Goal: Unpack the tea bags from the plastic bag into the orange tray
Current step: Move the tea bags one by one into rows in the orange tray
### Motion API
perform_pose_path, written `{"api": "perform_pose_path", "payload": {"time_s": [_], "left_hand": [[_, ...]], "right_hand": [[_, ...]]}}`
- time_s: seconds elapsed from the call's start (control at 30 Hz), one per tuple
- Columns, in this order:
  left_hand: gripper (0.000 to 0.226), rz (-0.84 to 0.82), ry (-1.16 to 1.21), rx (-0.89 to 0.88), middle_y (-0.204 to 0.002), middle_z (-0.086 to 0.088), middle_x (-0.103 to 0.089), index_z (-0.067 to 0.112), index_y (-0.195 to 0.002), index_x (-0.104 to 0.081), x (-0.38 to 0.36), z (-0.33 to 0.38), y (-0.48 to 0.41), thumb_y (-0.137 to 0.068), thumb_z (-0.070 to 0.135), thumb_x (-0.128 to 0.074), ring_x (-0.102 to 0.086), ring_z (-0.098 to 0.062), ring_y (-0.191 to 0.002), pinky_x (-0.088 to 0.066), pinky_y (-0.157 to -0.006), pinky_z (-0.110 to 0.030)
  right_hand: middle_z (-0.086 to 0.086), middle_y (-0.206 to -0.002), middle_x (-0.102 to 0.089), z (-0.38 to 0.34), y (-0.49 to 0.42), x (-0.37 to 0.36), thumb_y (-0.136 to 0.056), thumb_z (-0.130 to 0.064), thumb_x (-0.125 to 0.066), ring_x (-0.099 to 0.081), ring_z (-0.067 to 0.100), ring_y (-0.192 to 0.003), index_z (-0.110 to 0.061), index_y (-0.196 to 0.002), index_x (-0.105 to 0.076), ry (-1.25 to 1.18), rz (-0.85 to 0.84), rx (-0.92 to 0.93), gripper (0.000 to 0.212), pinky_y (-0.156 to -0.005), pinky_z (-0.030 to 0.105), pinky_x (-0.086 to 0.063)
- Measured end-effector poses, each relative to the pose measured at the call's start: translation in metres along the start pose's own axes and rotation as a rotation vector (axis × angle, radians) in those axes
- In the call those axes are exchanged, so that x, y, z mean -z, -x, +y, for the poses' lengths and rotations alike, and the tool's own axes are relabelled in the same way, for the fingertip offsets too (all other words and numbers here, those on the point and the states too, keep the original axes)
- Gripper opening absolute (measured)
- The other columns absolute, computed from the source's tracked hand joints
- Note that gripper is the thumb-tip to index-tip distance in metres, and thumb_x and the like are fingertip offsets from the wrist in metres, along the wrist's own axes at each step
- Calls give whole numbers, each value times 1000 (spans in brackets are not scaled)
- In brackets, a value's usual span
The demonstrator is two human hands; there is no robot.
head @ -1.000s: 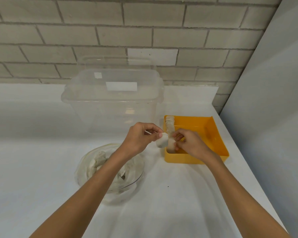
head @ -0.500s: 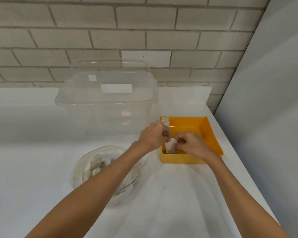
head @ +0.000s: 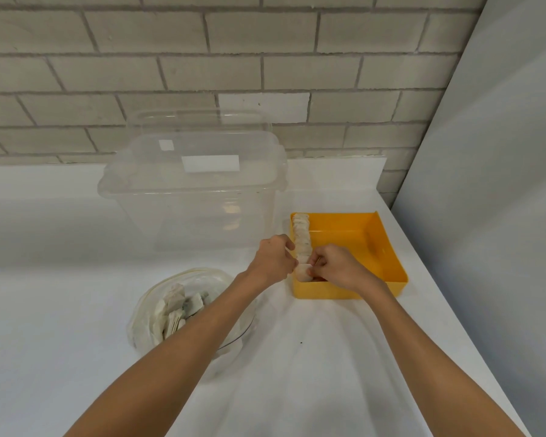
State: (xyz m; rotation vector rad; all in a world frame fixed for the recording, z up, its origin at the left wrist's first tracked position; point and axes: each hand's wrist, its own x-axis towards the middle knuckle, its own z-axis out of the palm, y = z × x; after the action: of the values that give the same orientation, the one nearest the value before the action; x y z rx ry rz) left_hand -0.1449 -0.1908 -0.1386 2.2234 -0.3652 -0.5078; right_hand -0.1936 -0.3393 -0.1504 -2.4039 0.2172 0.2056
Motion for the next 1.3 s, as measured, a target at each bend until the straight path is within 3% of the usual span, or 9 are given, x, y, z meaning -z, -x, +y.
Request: {"api": "perform_pose_path", "payload": {"time_s": [0.2, 0.33, 0.57, 0.73, 0.9, 1.03, 1.17, 1.3], "left_hand": [[35, -6, 41, -2, -96, -16, -68, 5, -116, -56, 1, -3, 2, -82, 0, -63, -63, -22, -78, -58, -73, -37], [34, 7, 34, -38, -92, -11, -68, 7, -115, -58, 5, -9, 6, -82, 3, -65, -61, -19, -79, -56, -71, -32], [22, 59, 41, -142, -87, 0, -67, 14, -106, -65, 36, -19, 36, -84, 10, -66, -58, -12, -75, -48, -63, -20], [18, 159, 60, -122, -89, 4, -71, 20, -102, -68, 79, -41, 69, -85, 16, -68, -60, -1, -72, -45, -66, -17], [11, 259, -19, -39, -84, 6, -70, 20, -94, -71, 116, -76, 95, -85, 14, -68, -59, 7, -66, -41, -61, -4], [15, 247, -100, 5, -80, 5, -68, 20, -86, -72, 122, -98, 108, -83, 6, -66, -59, 8, -66, -40, -63, -1], [24, 265, -128, 25, -78, 4, -68, 22, -81, -70, 119, -113, 114, -83, 0, -61, -61, 0, -69, -42, -63, -4], [19, 279, -116, -8, -77, 4, -70, 15, -81, -72, 119, -117, 119, -80, -3, -65, -59, 10, -67, -43, -66, -3]], "right_hand": [[10, -84, -71, -1, 2, 1, -84, -9, -69, -70, 21, -79, -16, -83, -58, -16, 22, -20, 13, -73, 34, -56], [5, -76, -69, -3, 4, 9, -85, -7, -67, -69, 14, -67, -14, -89, -57, 0, 45, -27, 13, -56, 21, -50], [2, -79, -69, -40, 12, 24, -86, -6, -60, -66, 2, -60, -16, -88, -60, 21, 131, 129, 10, -54, 11, -46], [2, -83, -68, -90, 18, 3, -87, -11, -65, -69, 10, -65, -17, -86, -63, -64, 24, 272, 6, -64, 17, -48], [1, -80, -69, -125, 18, -41, -87, -13, -65, -68, 6, -62, -16, -88, -65, -28, -170, 382, 3, -64, 23, -53], [1, -80, -69, -138, 16, -77, -85, -4, -58, -65, 7, -56, -14, -90, -67, 38, -311, 429, 14, -60, 13, -49], [6, -89, -69, -144, 12, -99, -84, 0, -52, -59, 4, -59, -12, -97, -69, 96, -336, 440, 24, -61, 14, -48], [3, -88, -71, -148, 11, -107, -84, 1, -55, -62, 6, -73, -16, -98, -71, 101, -345, 477, 27, -71, 18, -51]]}}
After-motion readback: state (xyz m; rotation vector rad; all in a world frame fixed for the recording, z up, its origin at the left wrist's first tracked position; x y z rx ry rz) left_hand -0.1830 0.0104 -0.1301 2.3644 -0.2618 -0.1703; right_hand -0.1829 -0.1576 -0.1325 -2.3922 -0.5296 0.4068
